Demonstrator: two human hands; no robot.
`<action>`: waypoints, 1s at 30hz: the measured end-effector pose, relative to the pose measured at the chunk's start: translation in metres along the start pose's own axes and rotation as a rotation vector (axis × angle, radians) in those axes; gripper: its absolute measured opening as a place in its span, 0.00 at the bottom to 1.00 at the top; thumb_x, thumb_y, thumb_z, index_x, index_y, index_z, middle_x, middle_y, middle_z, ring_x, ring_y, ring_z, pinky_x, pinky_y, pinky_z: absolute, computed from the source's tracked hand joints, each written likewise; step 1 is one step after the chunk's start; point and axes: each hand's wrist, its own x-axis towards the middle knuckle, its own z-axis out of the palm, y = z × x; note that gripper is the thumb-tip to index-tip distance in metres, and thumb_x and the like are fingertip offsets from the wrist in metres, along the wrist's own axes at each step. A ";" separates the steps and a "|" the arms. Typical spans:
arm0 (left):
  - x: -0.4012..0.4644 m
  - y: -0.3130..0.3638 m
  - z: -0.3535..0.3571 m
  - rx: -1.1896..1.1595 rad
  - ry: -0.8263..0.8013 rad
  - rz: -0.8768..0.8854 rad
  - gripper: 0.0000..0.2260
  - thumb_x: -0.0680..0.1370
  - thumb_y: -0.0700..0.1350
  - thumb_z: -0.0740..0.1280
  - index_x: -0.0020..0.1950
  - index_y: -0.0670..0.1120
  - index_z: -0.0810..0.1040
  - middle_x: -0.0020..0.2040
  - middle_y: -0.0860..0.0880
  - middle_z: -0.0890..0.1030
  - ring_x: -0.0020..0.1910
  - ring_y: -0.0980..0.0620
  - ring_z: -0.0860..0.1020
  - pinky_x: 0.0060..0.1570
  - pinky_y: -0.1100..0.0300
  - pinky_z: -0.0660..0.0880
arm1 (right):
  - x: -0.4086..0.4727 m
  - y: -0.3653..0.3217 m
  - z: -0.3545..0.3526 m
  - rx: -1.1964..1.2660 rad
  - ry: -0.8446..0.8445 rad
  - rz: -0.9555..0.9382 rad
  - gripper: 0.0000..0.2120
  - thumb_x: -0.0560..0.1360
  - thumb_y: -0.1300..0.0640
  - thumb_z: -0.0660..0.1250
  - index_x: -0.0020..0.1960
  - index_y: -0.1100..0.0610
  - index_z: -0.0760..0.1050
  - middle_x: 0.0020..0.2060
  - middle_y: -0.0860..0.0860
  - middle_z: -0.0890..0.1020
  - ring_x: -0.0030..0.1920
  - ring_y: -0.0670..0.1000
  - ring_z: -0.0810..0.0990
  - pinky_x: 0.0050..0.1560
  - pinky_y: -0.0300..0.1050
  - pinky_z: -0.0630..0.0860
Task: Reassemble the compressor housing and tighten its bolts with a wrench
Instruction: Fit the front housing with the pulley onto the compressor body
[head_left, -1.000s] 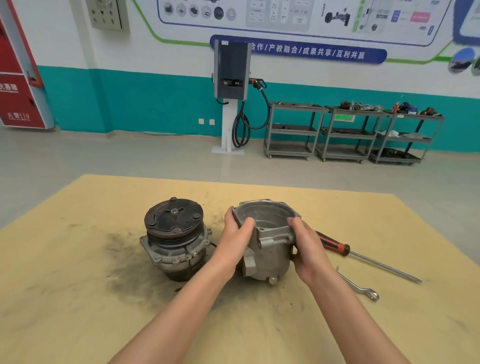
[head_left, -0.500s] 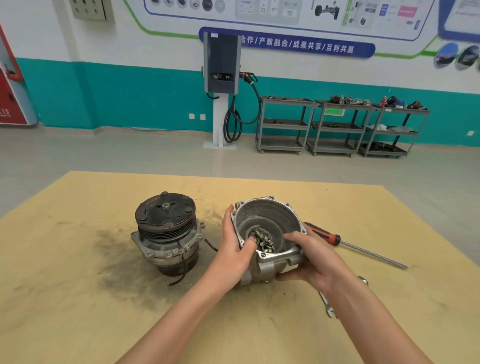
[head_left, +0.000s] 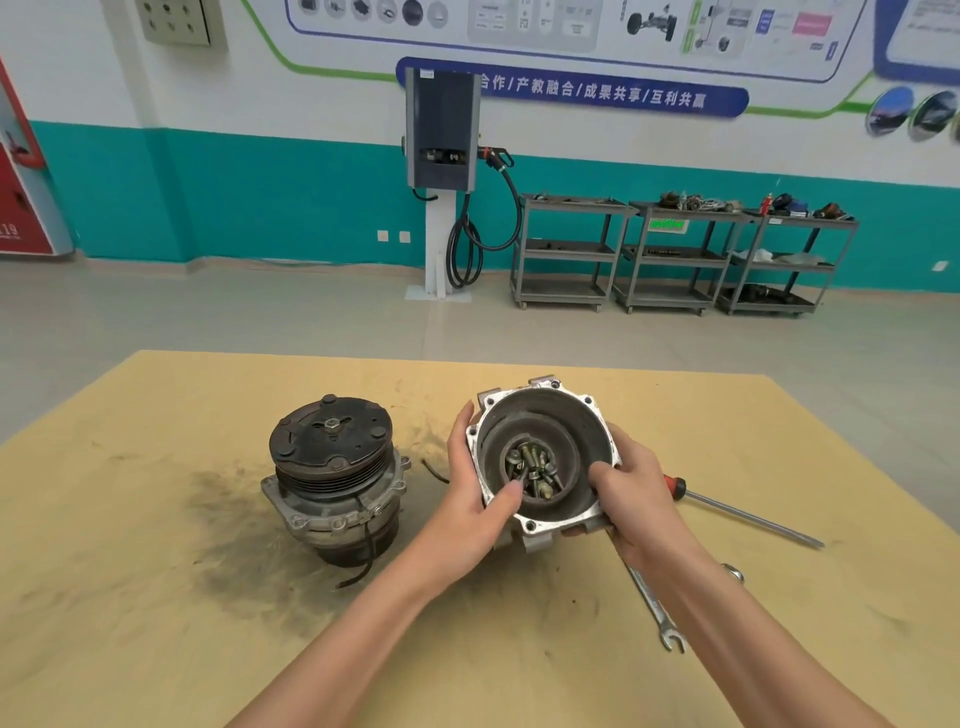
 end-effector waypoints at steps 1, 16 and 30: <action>0.003 0.002 0.004 -0.045 0.048 -0.008 0.37 0.83 0.52 0.63 0.77 0.68 0.38 0.69 0.82 0.44 0.72 0.76 0.53 0.70 0.70 0.55 | 0.005 0.000 0.001 -0.029 0.030 -0.049 0.31 0.73 0.75 0.52 0.64 0.48 0.75 0.53 0.55 0.83 0.51 0.62 0.83 0.42 0.56 0.82; 0.047 0.005 0.019 -0.322 0.494 -0.300 0.27 0.85 0.60 0.47 0.82 0.51 0.54 0.82 0.54 0.57 0.80 0.54 0.55 0.74 0.57 0.53 | 0.037 0.026 0.014 -0.708 0.141 -0.534 0.37 0.71 0.77 0.56 0.76 0.53 0.63 0.76 0.48 0.61 0.78 0.50 0.53 0.70 0.29 0.54; 0.024 -0.046 0.076 -0.182 0.884 -0.201 0.23 0.87 0.44 0.53 0.82 0.41 0.54 0.82 0.46 0.56 0.81 0.52 0.54 0.76 0.62 0.51 | 0.038 0.036 0.026 -1.161 0.101 -0.991 0.28 0.72 0.76 0.57 0.71 0.64 0.69 0.72 0.59 0.68 0.70 0.65 0.67 0.15 0.45 0.71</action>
